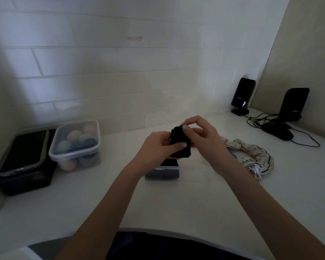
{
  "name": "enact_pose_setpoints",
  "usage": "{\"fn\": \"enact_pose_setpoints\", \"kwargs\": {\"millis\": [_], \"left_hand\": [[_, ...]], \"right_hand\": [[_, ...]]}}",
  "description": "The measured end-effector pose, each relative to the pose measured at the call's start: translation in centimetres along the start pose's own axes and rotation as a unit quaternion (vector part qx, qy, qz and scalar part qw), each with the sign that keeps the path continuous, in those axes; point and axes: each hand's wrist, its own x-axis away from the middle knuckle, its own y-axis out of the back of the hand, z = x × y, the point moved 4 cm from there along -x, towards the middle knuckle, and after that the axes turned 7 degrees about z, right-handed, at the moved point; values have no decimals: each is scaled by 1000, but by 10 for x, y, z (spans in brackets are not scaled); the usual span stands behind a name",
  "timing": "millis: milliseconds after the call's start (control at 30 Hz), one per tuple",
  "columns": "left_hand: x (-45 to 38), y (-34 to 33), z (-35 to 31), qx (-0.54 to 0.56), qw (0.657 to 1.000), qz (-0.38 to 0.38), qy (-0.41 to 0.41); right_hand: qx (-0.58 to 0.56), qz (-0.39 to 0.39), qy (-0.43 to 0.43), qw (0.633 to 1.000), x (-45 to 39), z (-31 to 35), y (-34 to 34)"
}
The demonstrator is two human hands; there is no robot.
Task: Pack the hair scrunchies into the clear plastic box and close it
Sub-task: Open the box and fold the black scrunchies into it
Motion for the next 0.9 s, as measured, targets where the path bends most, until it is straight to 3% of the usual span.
{"fn": "enact_pose_setpoints", "kwargs": {"millis": [167, 267, 367, 500, 700, 900], "left_hand": [[0, 15, -3, -83, 993, -74, -25], [2, 40, -4, -229, 962, -136, -67], [0, 45, 4, -322, 943, -65, -59], [-3, 30, 12, -414, 910, 32, -14], [-8, 21, 15, -464, 883, 71, 18], [-9, 16, 12, -491, 866, 95, 23]], "right_hand": [[66, -71, 5, 995, -6, 1, 8], [161, -96, -44, 981, -8, -13, 23], [235, -39, -106, 965, -6, -32, 25], [278, 4, -114, 954, -9, -30, 16], [393, 55, -165, 903, -15, -41, 0], [425, 48, -174, 887, -14, -44, -1]]}}
